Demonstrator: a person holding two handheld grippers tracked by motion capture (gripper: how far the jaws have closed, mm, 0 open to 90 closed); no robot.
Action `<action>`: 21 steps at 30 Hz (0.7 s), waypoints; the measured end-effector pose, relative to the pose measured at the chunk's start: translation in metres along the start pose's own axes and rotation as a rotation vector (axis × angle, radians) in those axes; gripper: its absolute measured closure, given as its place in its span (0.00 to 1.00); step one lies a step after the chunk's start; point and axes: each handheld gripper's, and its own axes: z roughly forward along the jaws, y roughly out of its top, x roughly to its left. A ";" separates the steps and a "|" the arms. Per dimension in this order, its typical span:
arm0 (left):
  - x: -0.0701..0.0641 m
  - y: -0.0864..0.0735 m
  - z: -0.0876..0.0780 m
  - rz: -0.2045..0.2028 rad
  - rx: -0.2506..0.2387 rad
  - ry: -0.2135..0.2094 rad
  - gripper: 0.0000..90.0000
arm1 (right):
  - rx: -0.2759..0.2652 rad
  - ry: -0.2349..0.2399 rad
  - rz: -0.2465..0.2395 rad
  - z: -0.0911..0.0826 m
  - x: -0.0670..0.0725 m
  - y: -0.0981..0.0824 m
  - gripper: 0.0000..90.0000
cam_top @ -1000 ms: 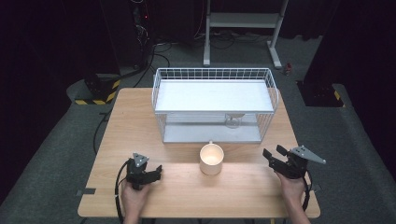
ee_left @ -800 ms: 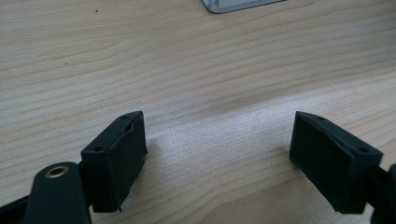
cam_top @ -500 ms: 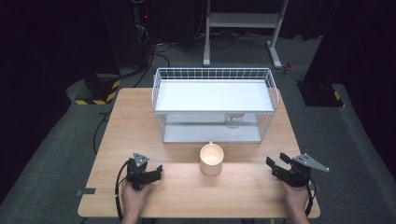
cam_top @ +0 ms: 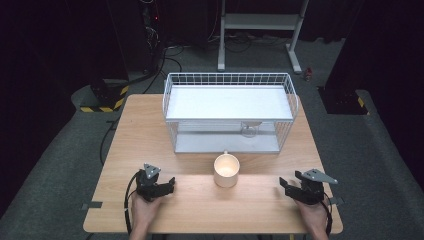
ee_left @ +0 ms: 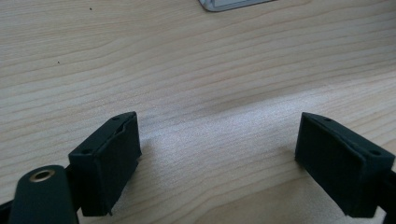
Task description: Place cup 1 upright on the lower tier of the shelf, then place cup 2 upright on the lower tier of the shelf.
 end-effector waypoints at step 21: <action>-0.025 0.006 -0.024 0.076 -0.011 -0.157 0.12 | 0.127 -0.056 -0.043 0.017 0.004 0.007 0.29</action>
